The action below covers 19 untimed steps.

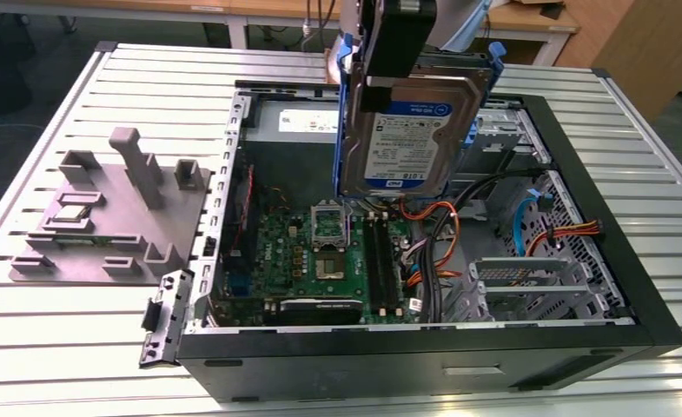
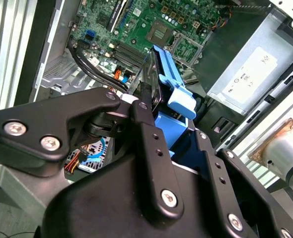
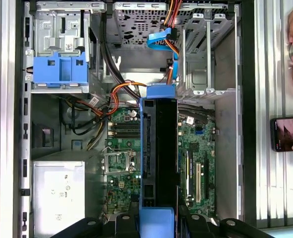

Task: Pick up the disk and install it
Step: 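Insert the disk into the insertion slot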

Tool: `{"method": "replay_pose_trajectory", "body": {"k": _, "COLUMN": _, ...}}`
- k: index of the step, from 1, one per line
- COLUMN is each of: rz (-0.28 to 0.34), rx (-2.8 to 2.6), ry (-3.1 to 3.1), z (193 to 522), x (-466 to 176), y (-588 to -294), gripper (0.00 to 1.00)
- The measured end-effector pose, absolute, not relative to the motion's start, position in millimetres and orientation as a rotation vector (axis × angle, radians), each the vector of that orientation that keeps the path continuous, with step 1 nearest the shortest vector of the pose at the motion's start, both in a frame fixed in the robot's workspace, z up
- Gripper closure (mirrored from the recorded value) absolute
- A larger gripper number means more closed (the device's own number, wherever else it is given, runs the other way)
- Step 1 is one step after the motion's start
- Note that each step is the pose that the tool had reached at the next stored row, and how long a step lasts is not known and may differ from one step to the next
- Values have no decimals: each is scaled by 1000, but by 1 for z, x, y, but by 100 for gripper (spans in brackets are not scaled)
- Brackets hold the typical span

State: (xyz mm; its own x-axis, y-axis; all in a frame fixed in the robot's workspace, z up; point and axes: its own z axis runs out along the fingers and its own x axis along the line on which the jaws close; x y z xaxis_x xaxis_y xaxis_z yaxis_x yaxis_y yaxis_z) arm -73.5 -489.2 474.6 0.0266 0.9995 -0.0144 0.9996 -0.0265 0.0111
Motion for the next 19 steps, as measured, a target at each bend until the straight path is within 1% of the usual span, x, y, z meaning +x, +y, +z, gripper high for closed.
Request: {"method": "replay_pose_trajectory", "body": {"k": 19, "rz": -5, "rx": 2238, "ry": 2179, "z": 475, "x": -61, "y": -490, "gripper": 64}}
